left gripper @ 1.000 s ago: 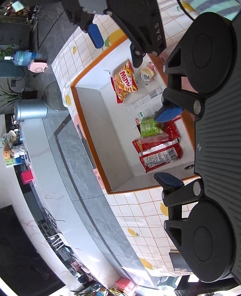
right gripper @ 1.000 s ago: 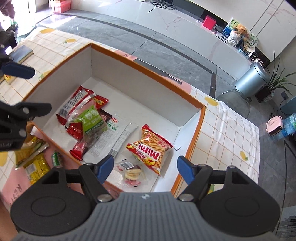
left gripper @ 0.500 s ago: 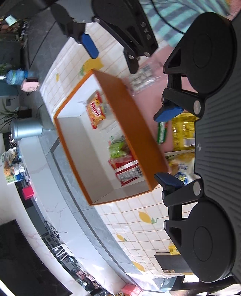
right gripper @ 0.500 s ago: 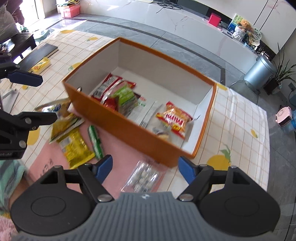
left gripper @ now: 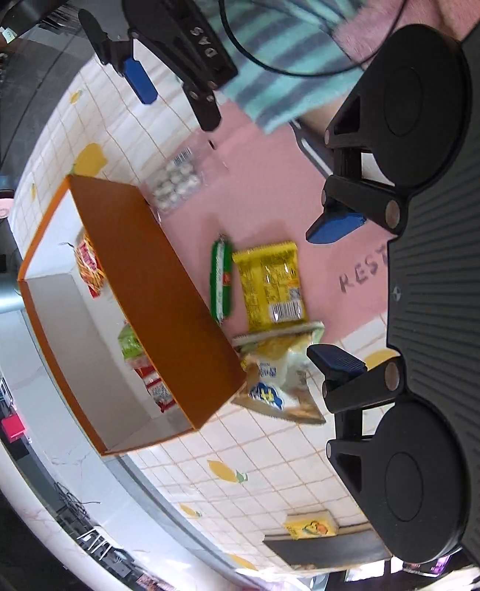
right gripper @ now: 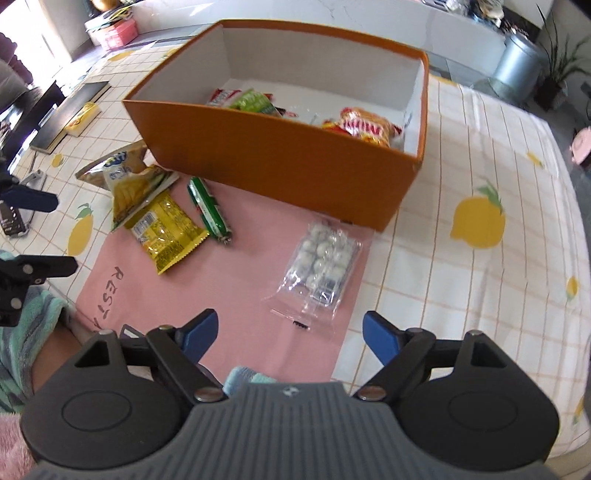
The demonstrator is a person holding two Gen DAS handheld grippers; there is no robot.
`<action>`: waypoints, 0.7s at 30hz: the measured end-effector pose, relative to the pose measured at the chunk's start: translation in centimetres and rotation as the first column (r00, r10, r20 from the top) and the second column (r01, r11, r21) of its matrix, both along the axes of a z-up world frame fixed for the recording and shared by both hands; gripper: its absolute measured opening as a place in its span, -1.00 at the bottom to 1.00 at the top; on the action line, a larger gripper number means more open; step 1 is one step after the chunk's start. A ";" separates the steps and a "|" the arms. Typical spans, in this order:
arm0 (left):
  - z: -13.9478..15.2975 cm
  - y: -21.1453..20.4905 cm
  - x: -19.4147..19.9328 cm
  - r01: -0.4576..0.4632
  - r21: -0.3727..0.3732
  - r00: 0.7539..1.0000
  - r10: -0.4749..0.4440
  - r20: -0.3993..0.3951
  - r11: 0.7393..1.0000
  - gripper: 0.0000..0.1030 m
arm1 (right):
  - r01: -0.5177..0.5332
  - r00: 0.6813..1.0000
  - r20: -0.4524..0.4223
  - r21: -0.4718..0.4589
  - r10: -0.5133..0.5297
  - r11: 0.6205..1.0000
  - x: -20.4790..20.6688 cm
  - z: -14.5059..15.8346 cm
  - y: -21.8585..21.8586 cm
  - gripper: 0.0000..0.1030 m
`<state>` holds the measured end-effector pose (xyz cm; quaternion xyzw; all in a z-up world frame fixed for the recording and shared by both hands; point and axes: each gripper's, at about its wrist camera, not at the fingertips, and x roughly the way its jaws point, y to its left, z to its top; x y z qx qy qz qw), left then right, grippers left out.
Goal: Organize snacks
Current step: 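Move both tools out of the box toward the remaining snacks on the mat, then grasp the white-and-blue potato stick bag with the left tool while the right tool grasps the clear candy pack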
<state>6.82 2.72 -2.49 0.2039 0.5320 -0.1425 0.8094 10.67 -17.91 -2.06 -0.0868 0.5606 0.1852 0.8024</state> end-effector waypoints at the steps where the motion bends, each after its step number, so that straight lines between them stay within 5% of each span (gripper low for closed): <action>1: -0.3 0.5 0.1 -0.006 0.002 1.000 0.006 -0.004 1.000 0.43 | 0.026 1.000 -0.006 0.005 -0.026 1.000 0.3 -0.7 -0.2 0.62; 9: -1.7 5.1 2.1 -0.102 -0.037 0.995 0.101 -0.018 0.994 0.48 | 0.210 0.977 -0.030 0.024 -0.209 0.977 2.2 -5.2 -2.0 0.62; 21: -4.7 8.4 5.1 -0.195 -0.185 0.981 0.192 -0.035 0.963 0.54 | 0.192 0.976 0.090 0.057 -0.196 0.980 2.8 -6.3 -1.9 0.60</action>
